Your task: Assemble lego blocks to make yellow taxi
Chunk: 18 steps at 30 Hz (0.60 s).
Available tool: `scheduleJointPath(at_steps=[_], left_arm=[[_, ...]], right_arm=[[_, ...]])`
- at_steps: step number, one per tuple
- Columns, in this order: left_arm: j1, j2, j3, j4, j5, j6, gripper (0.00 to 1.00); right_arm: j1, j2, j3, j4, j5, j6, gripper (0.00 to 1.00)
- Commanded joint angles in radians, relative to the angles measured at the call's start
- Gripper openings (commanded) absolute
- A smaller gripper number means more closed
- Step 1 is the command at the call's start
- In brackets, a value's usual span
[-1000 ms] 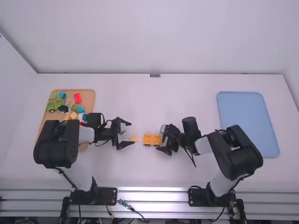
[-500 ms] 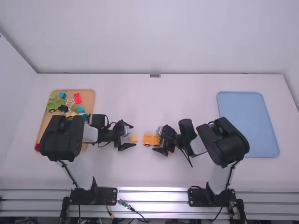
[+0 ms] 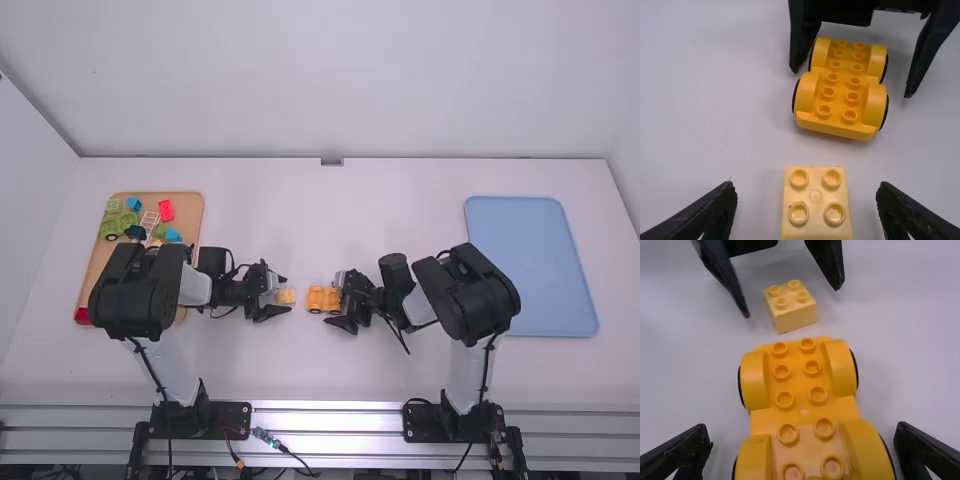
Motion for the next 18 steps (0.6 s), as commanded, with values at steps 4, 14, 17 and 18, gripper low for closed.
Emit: scheduleJointPath(at_steps=[4,14,17,18], left_arm=[[-0.015,0.011,0.006,-0.005,0.010,0.002,0.63],[-0.016,0.011,0.006,-0.005,-0.032,-0.017,0.35],[-0.024,0.011,0.006,-0.015,-0.041,-0.016,0.36],[-0.025,0.011,0.006,-0.015,-0.041,-0.016,0.35]], right_arm=[[0.004,0.016,0.010,0.000,-0.019,0.003,0.96],[-0.010,0.016,0.011,-0.006,-0.019,0.006,0.96],[-0.010,0.016,0.010,-0.005,-0.018,0.006,0.97],[-0.010,0.016,0.010,-0.005,-0.019,0.006,0.97]])
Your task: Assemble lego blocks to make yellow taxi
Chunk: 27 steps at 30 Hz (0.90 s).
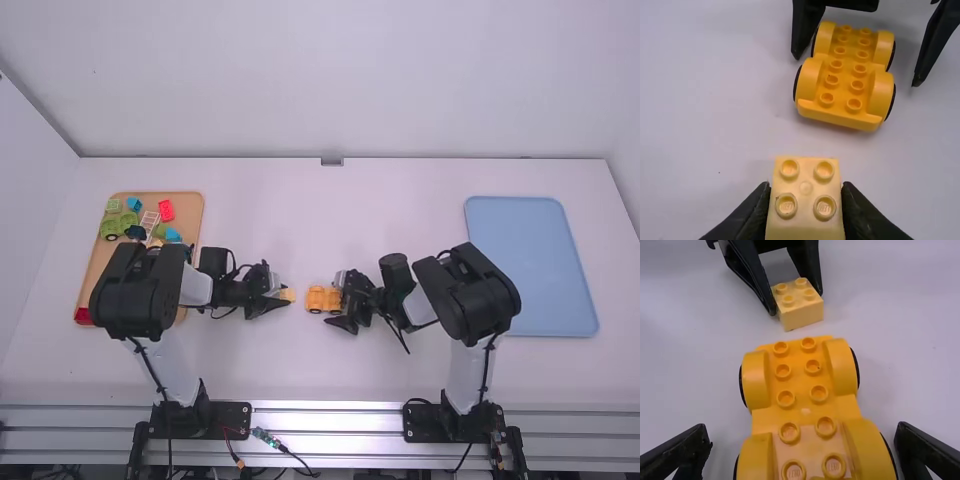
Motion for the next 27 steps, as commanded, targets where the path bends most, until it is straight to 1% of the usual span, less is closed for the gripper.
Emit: scheduleJointPath(at_steps=[1,3,4,8,10,12,14,15,16,17,19,20,25,27], left_arm=[[-0.020,0.011,0.006,-0.004,0.008,-0.004,0.33],[-0.022,0.011,0.006,0.000,0.008,-0.004,0.30],[-0.019,0.011,0.006,0.007,0.011,-0.004,0.24],[-0.023,0.011,0.006,0.011,0.011,-0.004,0.21],[-0.018,0.011,0.006,0.011,0.011,-0.004,0.15],[-0.018,0.011,0.008,0.011,0.011,-0.004,0.13],[-0.023,0.011,0.013,0.011,0.011,-0.014,0.06],[-0.023,0.011,0.018,0.013,0.011,-0.032,0.03],[-0.023,0.011,0.020,0.013,0.011,-0.040,0.03],[-0.023,0.011,0.029,0.016,0.013,-0.076,0.02],[-0.019,0.011,0.047,0.013,0.014,-0.107,0.02],[-0.019,0.011,0.049,0.012,0.016,-0.108,0.02],[-0.026,0.001,0.077,0.006,0.067,-0.105,0.02],[-0.027,-0.011,0.085,-0.013,0.079,-0.105,0.02]], right_arm=[[-0.002,0.016,0.010,0.000,-0.014,0.002,0.97],[-0.001,0.016,0.010,0.002,-0.014,0.003,0.97],[0.002,0.016,0.010,0.003,-0.013,0.002,0.96],[0.009,0.016,0.010,0.004,-0.012,-0.001,0.89],[0.005,0.016,0.016,-0.002,-0.011,-0.001,0.77],[0.003,0.016,0.021,-0.005,-0.010,-0.001,0.73],[-0.001,0.016,0.031,-0.022,-0.011,-0.002,0.62],[-0.001,0.016,0.037,-0.033,-0.010,-0.003,0.61],[-0.001,0.016,0.039,-0.038,-0.010,-0.006,0.60],[-0.001,0.016,0.046,-0.063,-0.014,-0.034,0.55],[-0.001,0.016,0.062,-0.104,-0.013,-0.080,0.51],[-0.001,0.016,0.065,-0.110,-0.013,-0.083,0.50],[-0.008,0.016,0.115,-0.237,-0.010,-0.201,0.52],[-0.022,0.016,0.150,-0.330,-0.011,-0.255,0.51]])
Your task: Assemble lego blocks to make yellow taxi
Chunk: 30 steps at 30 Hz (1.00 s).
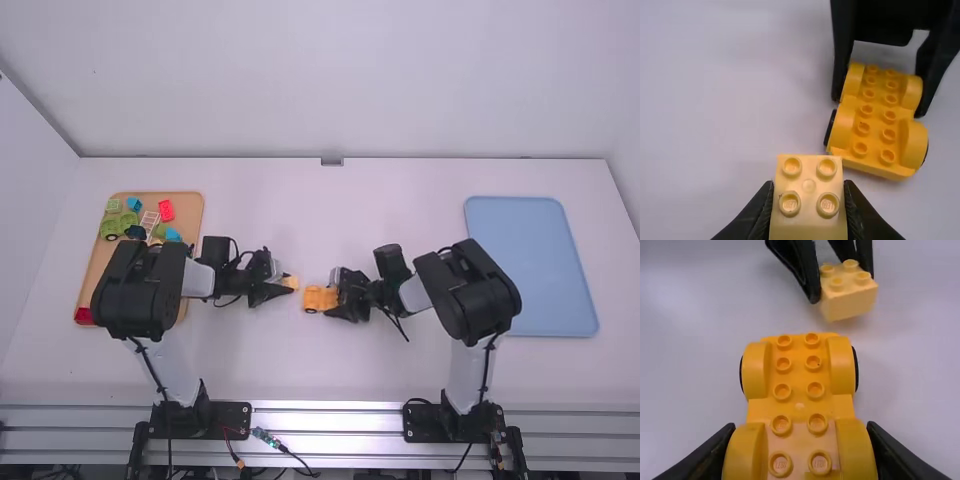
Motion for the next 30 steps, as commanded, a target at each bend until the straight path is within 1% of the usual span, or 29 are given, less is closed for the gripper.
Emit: scheduleJointPath(at_steps=[1,2,3,5,8,12,13,15,19,24,30], left_arm=[[-0.010,-0.018,0.011,-0.026,0.053,-0.004,0.02],[-0.011,-0.020,0.011,-0.033,0.054,0.000,0.02],[-0.018,-0.030,0.012,-0.066,0.065,0.033,0.02],[-0.031,-0.053,0.010,-0.121,0.068,0.086,0.02],[-0.053,-0.098,0.005,-0.166,0.028,0.099,0.02],[-0.087,-0.185,-0.018,-0.161,-0.027,0.066,0.02],[-0.108,-0.230,-0.032,-0.162,-0.050,0.073,0.02],[-0.134,-0.257,-0.044,-0.140,-0.070,0.066,0.02],[-0.175,-0.245,-0.054,-0.093,-0.090,0.019,0.02],[-0.222,-0.178,-0.053,0.005,-0.090,0.012,0.02],[-0.246,-0.138,-0.053,0.063,-0.097,-0.041,0.02]], right_arm=[[-0.019,0.015,0.034,-0.089,0.032,-0.116,0.51],[-0.020,0.015,0.039,-0.101,0.033,-0.127,0.50],[-0.028,0.015,0.061,-0.156,0.032,-0.154,0.49],[-0.040,0.015,0.089,-0.218,0.013,-0.188,0.48],[-0.052,0.015,0.109,-0.271,-0.024,-0.240,0.47],[-0.054,0.015,0.116,-0.301,-0.021,-0.264,0.47],[-0.056,0.015,0.113,-0.296,-0.020,-0.264,0.47],[-0.054,0.015,0.105,-0.284,-0.026,-0.264,0.47],[-0.055,0.015,0.105,-0.295,-0.023,-0.264,0.47],[-0.055,0.015,0.105,-0.290,-0.023,-0.259,0.46],[-0.055,0.015,0.105,-0.291,-0.018,-0.247,0.44]])
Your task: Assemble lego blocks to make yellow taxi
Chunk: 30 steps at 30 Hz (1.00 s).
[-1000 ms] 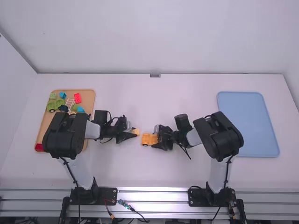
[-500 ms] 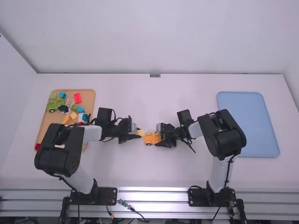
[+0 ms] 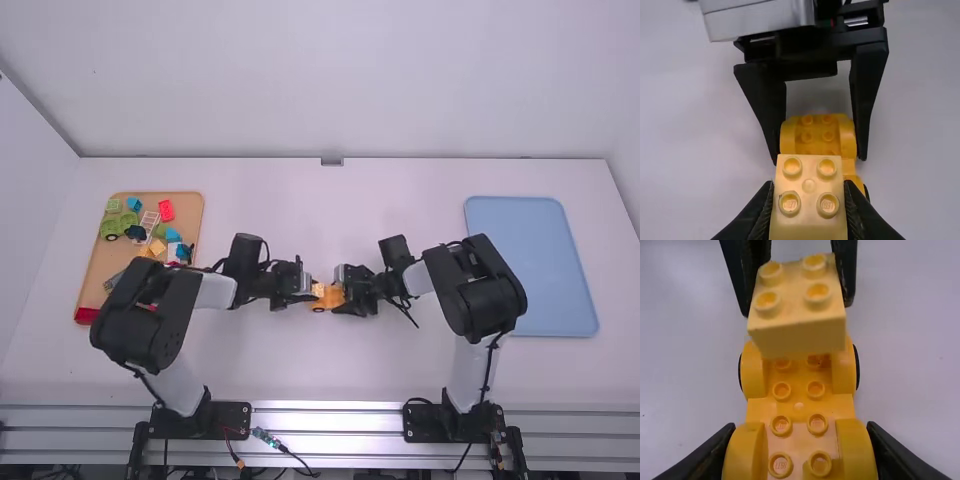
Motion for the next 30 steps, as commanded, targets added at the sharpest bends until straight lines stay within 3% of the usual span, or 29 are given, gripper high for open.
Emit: scheduleJointPath(at_steps=[1,30], left_arm=[[-0.002,0.031,-0.012,0.023,0.011,-0.039,0.02],[-0.022,0.102,-0.012,0.079,0.064,-0.068,0.02]], right_arm=[[0.000,0.015,-0.003,-0.003,0.024,0.011,0.44],[0.002,0.015,-0.003,0.001,0.035,0.052,0.46]])
